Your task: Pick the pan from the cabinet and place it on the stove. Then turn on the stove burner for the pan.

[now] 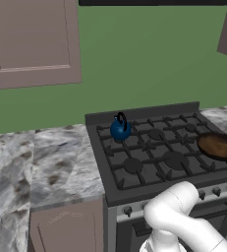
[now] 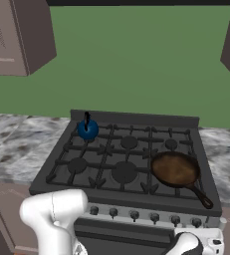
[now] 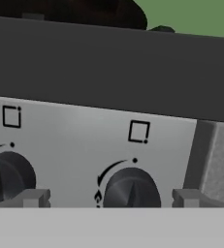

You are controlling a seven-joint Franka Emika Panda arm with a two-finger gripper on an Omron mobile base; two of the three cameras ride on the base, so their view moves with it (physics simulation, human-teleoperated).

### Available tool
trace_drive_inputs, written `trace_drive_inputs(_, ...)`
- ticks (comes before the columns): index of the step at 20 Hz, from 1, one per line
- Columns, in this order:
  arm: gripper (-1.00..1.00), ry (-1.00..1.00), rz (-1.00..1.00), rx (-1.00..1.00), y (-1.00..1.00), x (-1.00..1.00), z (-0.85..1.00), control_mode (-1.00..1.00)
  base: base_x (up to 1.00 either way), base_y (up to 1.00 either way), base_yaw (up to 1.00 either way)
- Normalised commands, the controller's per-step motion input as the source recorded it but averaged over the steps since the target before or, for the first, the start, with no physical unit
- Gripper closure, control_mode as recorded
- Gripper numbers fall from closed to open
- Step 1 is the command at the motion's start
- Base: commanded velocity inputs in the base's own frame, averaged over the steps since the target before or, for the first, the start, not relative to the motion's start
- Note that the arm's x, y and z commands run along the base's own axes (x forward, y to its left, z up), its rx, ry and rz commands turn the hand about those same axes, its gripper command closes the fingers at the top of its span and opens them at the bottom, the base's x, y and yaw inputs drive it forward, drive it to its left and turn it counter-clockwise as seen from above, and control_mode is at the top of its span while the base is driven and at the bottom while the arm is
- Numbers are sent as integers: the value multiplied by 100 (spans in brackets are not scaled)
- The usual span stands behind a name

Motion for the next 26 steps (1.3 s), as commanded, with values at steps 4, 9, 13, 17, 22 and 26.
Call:
trace_drive_inputs(4, -100, 0, 0, 0, 0, 14, -7, -100, 0, 0, 0)
trace_drive_inputs(9, -100, 0, 0, 0, 0, 12, -8, -100, 0, 0, 0)
trace_drive_inputs(13, 100, 0, 0, 0, 2, 10, -7, -100, 0, 0, 0)
trace_drive_inputs(17, 100, 0, 0, 0, 11, 6, -4, -100, 0, 0, 0)
trace_drive_inputs(22, 100, 0, 0, 0, 4, 1, 0, -100, 0, 0, 0)
trace_drive_inputs(26, 100, 0, 0, -4, 0, 0, 0, -100, 0, 0, 0)
